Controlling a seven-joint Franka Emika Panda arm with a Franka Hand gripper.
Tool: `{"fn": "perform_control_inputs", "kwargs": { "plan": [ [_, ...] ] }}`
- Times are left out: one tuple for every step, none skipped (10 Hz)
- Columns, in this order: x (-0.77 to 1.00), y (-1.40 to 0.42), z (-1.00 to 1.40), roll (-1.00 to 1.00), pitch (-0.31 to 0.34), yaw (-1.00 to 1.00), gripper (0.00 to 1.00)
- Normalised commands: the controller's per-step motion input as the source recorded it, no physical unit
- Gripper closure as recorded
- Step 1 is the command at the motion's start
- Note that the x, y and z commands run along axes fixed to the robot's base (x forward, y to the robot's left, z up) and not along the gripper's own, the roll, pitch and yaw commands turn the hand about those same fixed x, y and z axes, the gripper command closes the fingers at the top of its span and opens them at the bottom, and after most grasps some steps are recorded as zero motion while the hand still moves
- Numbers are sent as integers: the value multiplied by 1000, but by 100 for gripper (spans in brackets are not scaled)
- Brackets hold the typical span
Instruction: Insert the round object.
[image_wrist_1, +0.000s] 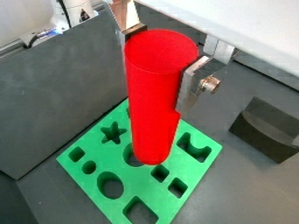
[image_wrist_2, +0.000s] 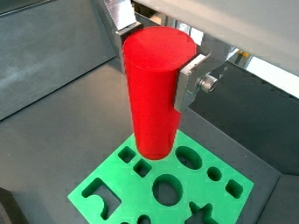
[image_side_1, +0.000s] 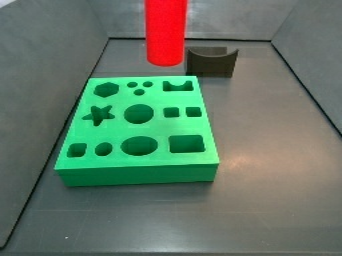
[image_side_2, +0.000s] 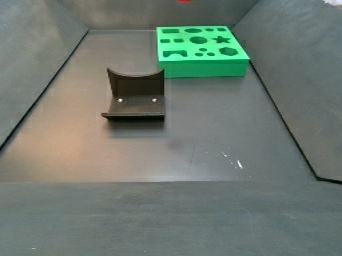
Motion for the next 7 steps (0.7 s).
{"fn": "perform_control_inputs", "kwargs": {
  "plan": [
    [-43,0,-331,0,-34,0,100],
    [-209,0,-643,146,0,-54,100],
    [-391,0,-734,241,-76,-34,100],
    [-434,-51,-714,234,-169,-9,100],
    [-409,-137,-591,297,-190,-14,100],
    [-423,-151,-534,316,-214,0,100],
    [-349,-109,-483,264,-224,0,100]
  ]
}}
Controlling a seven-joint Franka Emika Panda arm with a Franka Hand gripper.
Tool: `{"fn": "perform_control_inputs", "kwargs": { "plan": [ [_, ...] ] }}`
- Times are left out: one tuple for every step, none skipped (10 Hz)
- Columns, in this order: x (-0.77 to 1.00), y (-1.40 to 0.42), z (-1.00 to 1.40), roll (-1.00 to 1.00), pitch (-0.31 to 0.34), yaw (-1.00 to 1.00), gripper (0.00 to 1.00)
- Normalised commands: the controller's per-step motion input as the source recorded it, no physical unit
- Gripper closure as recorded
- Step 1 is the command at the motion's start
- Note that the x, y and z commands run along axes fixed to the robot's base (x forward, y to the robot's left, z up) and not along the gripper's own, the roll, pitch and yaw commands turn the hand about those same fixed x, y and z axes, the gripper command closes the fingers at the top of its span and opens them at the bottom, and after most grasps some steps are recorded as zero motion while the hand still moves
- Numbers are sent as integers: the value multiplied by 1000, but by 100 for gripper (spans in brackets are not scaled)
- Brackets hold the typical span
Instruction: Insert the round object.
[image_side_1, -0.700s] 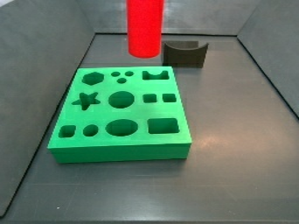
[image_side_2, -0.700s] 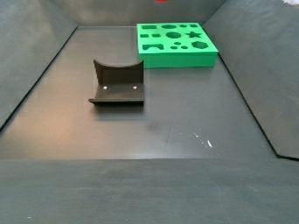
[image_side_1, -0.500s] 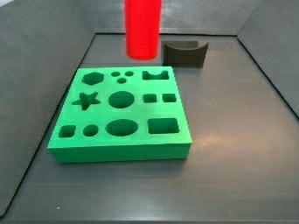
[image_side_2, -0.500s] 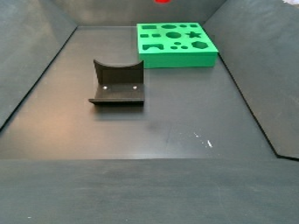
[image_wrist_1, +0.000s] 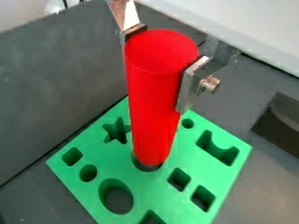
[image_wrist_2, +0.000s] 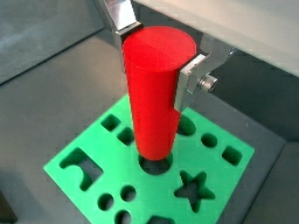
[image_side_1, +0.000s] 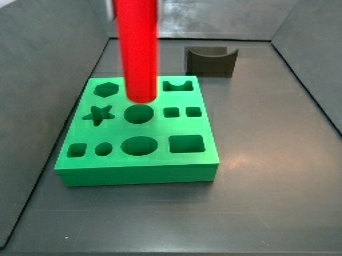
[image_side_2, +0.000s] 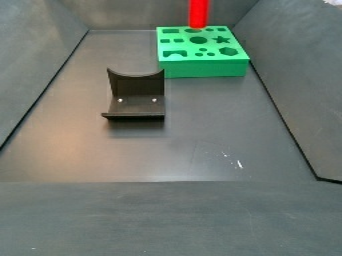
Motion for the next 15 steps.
{"fn": "perform_control_inputs", "kwargs": {
  "plan": [
    [-120,0,-251,69,-71,0,100],
    [0,0,-200,0,-7,0,100],
    [0,0,-323,-37,-27,0,100],
    [0,0,-177,-46,0,-3,100],
    [0,0,-134,-37,-1,0,100],
    [0,0,-249,0,0,0,100],
    [0,26,-240,0,0,0,100],
    [34,17,-289,0,0,0,100],
    [71,0,-280,0,0,0,100],
    [134,0,-260,-33,0,0,100],
    [223,0,-229,-40,3,-23,100],
    [420,0,-269,-7,74,-37,100],
    [254,0,-243,-34,30,-109,100],
    [160,0,-226,-136,0,-166,100],
    [20,0,-271,-183,-41,-214,100]
  ]
}}
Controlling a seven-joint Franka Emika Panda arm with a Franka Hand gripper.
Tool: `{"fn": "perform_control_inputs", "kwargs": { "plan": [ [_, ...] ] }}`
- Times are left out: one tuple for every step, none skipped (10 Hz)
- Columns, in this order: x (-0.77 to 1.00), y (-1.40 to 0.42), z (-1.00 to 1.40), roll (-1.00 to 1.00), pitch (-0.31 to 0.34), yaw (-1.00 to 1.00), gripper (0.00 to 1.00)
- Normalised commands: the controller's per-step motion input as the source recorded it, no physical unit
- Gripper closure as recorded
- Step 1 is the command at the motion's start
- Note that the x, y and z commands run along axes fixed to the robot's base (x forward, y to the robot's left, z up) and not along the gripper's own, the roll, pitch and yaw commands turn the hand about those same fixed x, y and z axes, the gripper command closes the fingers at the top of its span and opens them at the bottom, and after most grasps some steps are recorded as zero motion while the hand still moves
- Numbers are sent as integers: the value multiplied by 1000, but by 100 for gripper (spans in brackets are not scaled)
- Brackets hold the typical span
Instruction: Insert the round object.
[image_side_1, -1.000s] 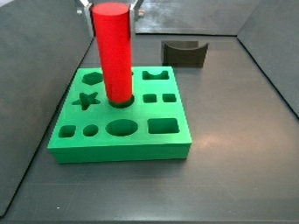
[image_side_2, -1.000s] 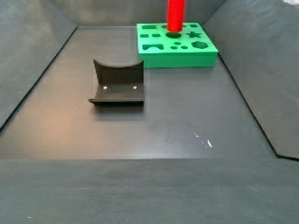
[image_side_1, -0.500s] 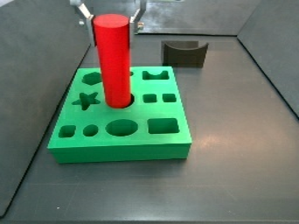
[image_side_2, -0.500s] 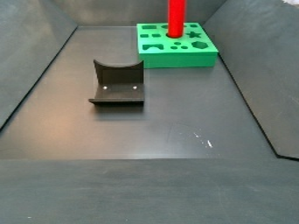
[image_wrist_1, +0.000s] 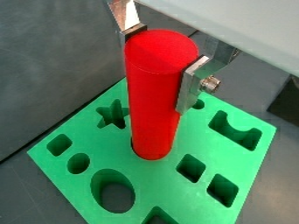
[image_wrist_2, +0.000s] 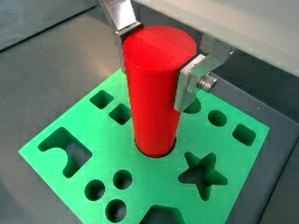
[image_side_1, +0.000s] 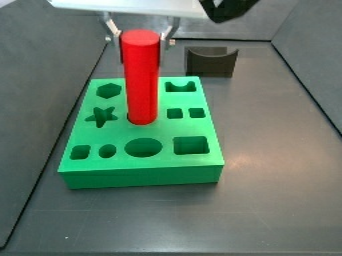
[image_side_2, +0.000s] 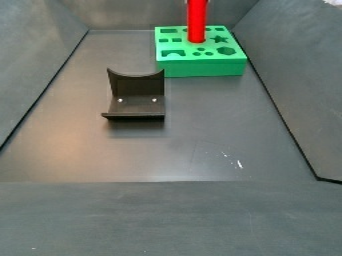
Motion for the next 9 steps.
{"fn": "perform_control_inputs", "kwargs": {
  "plan": [
    [0,0,-360,-177,-83,-229,100],
    [14,0,-366,-147,-67,-183,100],
    [0,0,-366,-139,-144,-143,100],
    [0,0,-291,-79,-97,-80,100],
    [0,0,-203,-29,-66,-63,100],
    [0,0,-257,0,-50,0,100],
    [0,0,-154,-13,0,0,100],
    [0,6,-11,-31,-33,0,100],
    [0,9,0,0,0,0,100]
  ]
}}
